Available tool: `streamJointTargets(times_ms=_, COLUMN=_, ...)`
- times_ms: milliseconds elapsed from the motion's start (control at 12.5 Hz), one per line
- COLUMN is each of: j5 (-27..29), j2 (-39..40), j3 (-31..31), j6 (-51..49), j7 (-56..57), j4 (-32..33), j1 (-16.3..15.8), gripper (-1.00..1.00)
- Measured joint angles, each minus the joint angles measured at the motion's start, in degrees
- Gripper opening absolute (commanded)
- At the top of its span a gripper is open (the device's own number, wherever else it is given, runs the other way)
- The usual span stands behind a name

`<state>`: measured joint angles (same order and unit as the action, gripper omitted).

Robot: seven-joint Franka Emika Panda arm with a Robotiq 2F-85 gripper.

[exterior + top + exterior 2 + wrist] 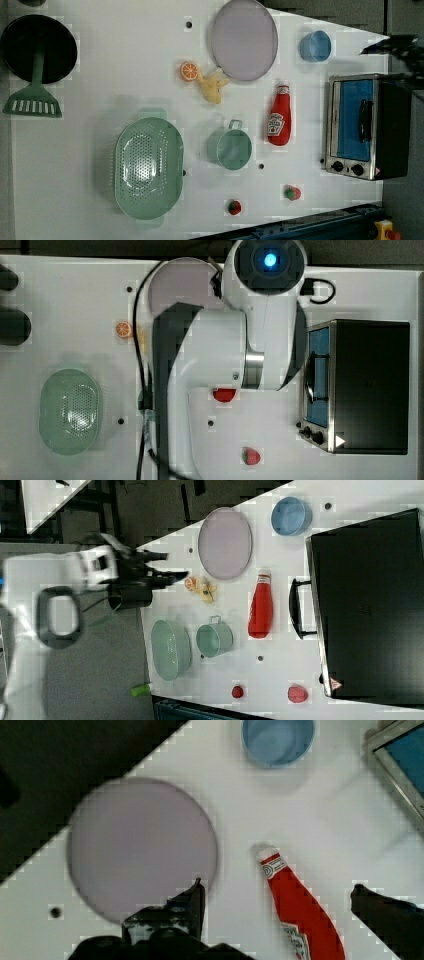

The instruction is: Pick ketchup from plate and place it on table.

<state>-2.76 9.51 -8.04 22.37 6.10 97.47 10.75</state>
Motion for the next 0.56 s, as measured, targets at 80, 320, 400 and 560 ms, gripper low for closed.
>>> streamJointTargets(times_ms=80, j5=0.2, j2=0.0, j3=-0.1, j6=-3.8, j7=-0.2, j4=-3.6, j1=-0.1, gripper=1.00)
streamJointTargets(times_ms=320, j5=0.2, j2=-0.3, j3=-1.1, j6=-13.6, j7=-1.1, j4=-11.2, j1=-0.2, gripper=1.00)
streamJointTargets(times_ms=400, j5=0.3, j2=-0.4, j3=-1.3, j6=-16.5, j7=-1.5, j4=-12.8, j1=-0.4, gripper=1.00)
streamJointTargets(times_ms=560, j5=0.1, j2=-0.6, j3=-1.3, j6=-19.6, j7=-1.7, j4=-14.2, j1=-0.7, gripper=1.00)
